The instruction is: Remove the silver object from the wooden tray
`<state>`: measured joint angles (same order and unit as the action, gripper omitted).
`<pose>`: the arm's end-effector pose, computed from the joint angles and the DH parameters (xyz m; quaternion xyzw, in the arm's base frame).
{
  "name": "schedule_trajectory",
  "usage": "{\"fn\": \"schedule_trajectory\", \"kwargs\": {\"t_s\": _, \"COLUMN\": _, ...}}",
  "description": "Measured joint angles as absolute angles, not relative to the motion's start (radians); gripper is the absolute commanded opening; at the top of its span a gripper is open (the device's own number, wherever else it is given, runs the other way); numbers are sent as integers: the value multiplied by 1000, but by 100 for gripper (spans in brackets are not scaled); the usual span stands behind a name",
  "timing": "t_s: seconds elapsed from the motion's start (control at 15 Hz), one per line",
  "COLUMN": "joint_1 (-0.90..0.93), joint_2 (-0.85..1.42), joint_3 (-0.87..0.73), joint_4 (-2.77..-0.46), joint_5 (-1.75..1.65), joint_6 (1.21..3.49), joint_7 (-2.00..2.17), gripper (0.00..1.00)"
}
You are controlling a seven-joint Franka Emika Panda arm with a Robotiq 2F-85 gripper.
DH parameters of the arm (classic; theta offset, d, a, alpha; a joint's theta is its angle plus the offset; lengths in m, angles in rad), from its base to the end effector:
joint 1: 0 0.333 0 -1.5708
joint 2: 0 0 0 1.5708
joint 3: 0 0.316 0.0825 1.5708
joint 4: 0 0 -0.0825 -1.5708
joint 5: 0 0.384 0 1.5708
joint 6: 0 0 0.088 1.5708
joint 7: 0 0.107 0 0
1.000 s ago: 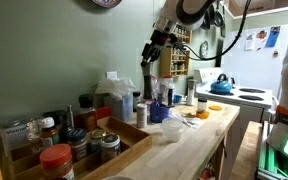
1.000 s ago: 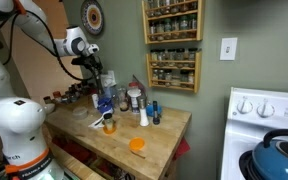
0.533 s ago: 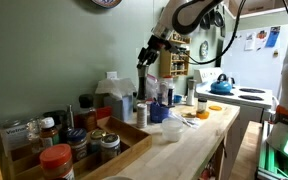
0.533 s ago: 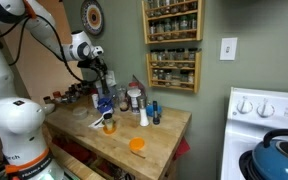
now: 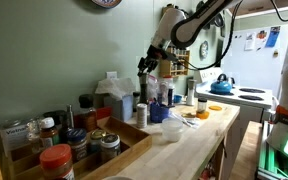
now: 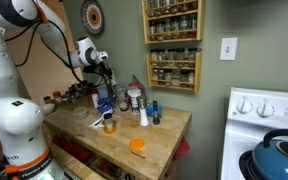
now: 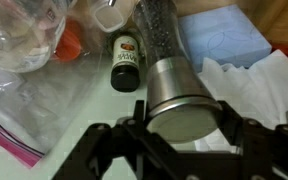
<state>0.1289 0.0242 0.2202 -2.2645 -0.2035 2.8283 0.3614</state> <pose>0.5260 0.2019 0.4095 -0.9594 -0.0781 -0.2677 0.0423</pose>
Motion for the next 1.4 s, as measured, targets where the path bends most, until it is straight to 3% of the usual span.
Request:
{"fn": "schedule_trajectory", "kwargs": {"t_s": 0.87, "joint_1": 135, "joint_2": 187, "joint_3": 202, "joint_4": -2171, "joint_5": -413, "joint_6": 2830, "joint_7": 587, "gripper": 46}}
{"fn": "schedule_trajectory", "kwargs": {"t_s": 0.93, "joint_1": 135, "joint_2": 193, "joint_3": 201, "joint_4": -2170, "joint_5": -413, "joint_6": 2830, "joint_7": 590, "gripper": 93}}
{"fn": "schedule_trajectory", "kwargs": {"t_s": 1.13, "joint_1": 135, "joint_2": 207, "joint_3": 201, "joint_4": -2169, "joint_5": -400, "joint_6": 2829, "joint_7": 597, "gripper": 100}}
{"fn": "schedule_trajectory", "kwargs": {"t_s": 1.4, "joint_1": 135, "joint_2": 166, "joint_3": 215, "joint_4": -2142, "joint_5": -352, "joint_6": 2795, "joint_7": 595, "gripper": 100}}
